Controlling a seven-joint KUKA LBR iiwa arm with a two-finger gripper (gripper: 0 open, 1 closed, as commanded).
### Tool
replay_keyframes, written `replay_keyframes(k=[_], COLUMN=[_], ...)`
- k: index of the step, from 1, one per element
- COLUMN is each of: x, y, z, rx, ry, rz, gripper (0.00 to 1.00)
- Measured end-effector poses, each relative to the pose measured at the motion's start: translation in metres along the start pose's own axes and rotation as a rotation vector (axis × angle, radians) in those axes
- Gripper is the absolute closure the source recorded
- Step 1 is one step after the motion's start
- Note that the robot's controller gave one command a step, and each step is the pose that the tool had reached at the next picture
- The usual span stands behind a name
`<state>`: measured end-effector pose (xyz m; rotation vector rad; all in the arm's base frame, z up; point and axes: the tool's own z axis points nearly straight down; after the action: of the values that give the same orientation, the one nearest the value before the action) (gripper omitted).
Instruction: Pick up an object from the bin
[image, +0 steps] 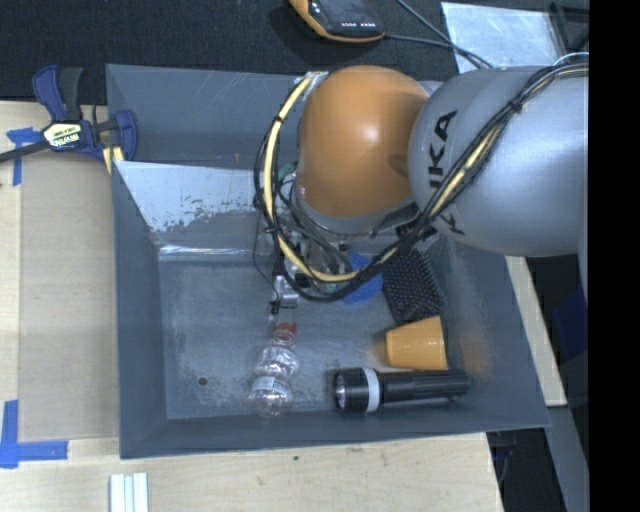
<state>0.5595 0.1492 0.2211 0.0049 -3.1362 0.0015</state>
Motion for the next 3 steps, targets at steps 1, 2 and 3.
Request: replay_keyframes(k=[1, 2, 3], x=[-0.002, 0.021, 0.05], y=[-0.001, -0.024, -0.042], z=[-0.005, 0.076, 0.061], rx=[-0.002, -0.001, 0.0], ry=[-0.009, -0.007, -0.01], rz=[0.004, -0.276, -0.431], gripper=[0.0, 0.0, 0.0])
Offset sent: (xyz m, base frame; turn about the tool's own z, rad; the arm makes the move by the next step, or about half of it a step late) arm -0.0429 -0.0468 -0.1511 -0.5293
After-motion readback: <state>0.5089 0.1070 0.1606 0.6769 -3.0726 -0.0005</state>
